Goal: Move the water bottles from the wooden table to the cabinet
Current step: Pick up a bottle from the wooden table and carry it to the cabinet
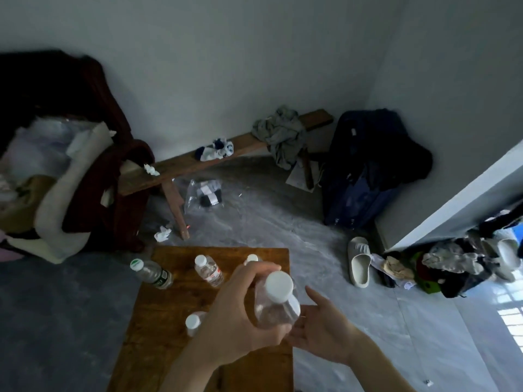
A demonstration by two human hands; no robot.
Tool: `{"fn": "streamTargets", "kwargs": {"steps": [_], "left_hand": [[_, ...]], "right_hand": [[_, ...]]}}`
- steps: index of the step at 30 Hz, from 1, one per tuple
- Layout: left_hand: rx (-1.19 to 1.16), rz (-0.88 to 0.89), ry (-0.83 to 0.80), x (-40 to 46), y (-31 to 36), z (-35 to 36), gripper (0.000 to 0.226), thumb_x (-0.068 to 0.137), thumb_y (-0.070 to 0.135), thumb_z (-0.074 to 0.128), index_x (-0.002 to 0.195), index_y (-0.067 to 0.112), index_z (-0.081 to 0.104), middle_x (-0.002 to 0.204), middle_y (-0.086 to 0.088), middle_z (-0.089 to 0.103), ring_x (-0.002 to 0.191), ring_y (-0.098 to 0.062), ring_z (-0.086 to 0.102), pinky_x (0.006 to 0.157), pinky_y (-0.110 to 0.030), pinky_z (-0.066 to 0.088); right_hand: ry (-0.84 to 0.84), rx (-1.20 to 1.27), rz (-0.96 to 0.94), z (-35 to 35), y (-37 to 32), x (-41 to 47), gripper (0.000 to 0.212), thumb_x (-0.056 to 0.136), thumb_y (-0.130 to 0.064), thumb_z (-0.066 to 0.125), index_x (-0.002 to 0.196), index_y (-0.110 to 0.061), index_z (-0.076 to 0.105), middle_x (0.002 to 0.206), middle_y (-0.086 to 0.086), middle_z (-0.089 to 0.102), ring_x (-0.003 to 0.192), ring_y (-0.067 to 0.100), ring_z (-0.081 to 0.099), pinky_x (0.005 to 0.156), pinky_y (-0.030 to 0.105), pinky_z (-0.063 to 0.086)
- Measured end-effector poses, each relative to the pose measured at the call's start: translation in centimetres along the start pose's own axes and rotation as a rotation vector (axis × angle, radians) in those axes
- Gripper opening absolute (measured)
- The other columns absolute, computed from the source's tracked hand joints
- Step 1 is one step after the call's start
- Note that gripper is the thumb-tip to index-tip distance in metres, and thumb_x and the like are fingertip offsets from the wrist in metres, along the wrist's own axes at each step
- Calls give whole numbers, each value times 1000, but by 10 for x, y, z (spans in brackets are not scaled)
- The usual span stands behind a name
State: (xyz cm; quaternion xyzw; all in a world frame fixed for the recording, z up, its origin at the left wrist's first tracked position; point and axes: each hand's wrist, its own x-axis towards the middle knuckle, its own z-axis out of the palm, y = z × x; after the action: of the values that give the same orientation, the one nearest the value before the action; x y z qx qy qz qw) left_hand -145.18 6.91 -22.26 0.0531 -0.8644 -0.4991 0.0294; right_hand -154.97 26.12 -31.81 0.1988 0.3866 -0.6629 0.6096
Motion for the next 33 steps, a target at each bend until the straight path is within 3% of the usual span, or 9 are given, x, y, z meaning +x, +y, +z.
{"fn": "streamTargets", "kwargs": {"steps": [3,5,7,10,17,22,25,30,33], "left_hand": [[-47,18,8,11,46,-11,73,62,36,88,125,48,53,118,18,66,116,-13,62,99,-30,54],[-97,39,10,18,75,-15,70,61,35,87,121,53,56,115,16,68,112,-13,66,97,-36,57],[-118,84,11,25,103,-17,69,62,37,87,119,58,56,116,19,69,111,-10,66,96,-33,58],[-131,180,-19,34,143,-21,68,67,35,88,123,57,57,118,20,69,113,-7,67,92,-21,56],[-174,364,-26,60,234,-29,56,71,30,88,121,40,64,111,7,75,104,-17,72,86,-24,58],[-199,461,-61,67,274,-29,55,73,35,84,124,32,64,111,7,76,104,-16,73,83,-20,57],[-253,484,-158,69,295,-27,56,72,33,83,124,31,63,112,5,75,105,-16,73,85,-24,58],[-363,481,-327,67,329,-23,61,64,33,85,121,22,68,108,-1,77,101,-21,75,85,-32,59],[-419,480,-508,62,347,-16,64,60,30,87,121,20,69,109,-6,77,103,-25,75,90,-38,60]], "right_hand": [[-19,-19,-62,21,-13,-41,74,92,-56,42,122,8,64,120,26,65,108,38,65,95,43,52],[-47,-27,-115,30,-22,-71,74,90,-53,46,127,9,59,134,30,56,126,42,53,111,46,39],[-59,-32,-173,37,-30,-96,73,90,-49,49,133,9,54,145,31,44,138,43,38,119,49,24],[-71,-52,-251,44,-40,-130,68,93,-48,51,135,6,53,143,30,47,132,41,47,115,48,33],[-123,53,-373,57,-71,-209,67,97,-47,45,134,8,52,137,30,53,118,41,60,95,47,54],[-115,129,-457,66,-76,-259,70,91,-41,52,135,14,48,140,30,50,129,40,50,105,45,46],[-78,170,-534,72,-65,-281,67,88,-36,55,135,12,49,132,30,57,118,39,56,97,43,52],[-29,271,-653,81,-34,-317,61,92,-33,50,130,15,53,135,31,54,133,39,47,113,42,37],[8,342,-756,87,-7,-337,61,98,-35,44,131,15,49,133,31,56,125,41,54,105,44,47]]}}
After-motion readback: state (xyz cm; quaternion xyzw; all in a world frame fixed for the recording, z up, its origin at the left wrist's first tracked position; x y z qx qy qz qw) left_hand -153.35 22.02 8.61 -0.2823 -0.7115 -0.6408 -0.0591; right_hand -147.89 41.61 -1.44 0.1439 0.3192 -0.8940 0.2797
